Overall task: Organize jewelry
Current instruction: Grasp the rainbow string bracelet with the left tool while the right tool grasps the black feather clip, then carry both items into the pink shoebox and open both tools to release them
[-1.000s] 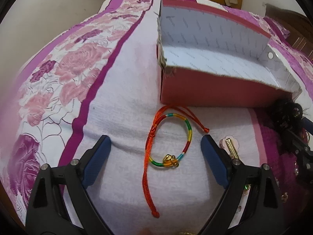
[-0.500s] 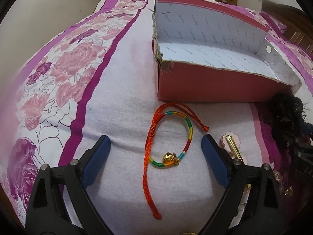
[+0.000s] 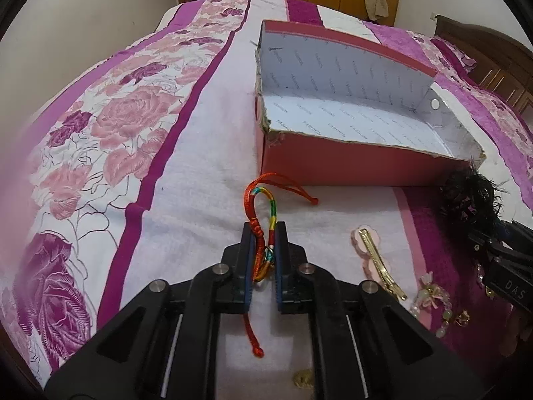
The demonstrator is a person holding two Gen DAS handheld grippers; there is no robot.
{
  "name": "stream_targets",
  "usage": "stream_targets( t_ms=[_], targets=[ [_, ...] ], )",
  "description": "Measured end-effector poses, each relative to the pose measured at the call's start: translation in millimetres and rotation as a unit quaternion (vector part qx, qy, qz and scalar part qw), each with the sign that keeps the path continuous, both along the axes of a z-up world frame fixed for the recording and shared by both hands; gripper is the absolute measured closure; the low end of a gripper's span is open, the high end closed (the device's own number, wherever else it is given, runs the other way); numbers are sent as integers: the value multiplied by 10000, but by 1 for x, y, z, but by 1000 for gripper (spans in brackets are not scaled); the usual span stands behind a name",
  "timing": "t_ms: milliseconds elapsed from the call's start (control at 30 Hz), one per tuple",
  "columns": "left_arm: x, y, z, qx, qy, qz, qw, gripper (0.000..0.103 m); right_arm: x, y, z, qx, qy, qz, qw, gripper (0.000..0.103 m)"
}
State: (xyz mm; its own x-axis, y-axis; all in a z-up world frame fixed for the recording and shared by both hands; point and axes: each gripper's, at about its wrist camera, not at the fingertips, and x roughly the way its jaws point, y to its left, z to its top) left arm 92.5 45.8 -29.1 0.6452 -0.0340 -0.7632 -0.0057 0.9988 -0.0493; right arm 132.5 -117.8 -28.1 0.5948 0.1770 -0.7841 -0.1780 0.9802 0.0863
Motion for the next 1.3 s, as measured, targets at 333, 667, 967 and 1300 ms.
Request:
stream_targets(
  t_ms=[333, 667, 967, 1300],
  targets=[
    [-20, -13, 25, -122, -285, -262, 9992, 102, -20, -6, 18, 206, -150, 121, 9996, 52],
    [-39, -26, 53, -175, -705, -488, 9962, 102, -43, -11, 45, 244, -476, 151, 9985, 52],
    [-47, -30, 76, -182, -1133, -512, 9921, 102, -59, -15, 67, 269, -877, 144, 9957, 52],
    [-41, -32, 89, -256, -1531, -453, 9868, 102, -58, -14, 90, 303, -1371, 142, 9900, 52]
  ],
)
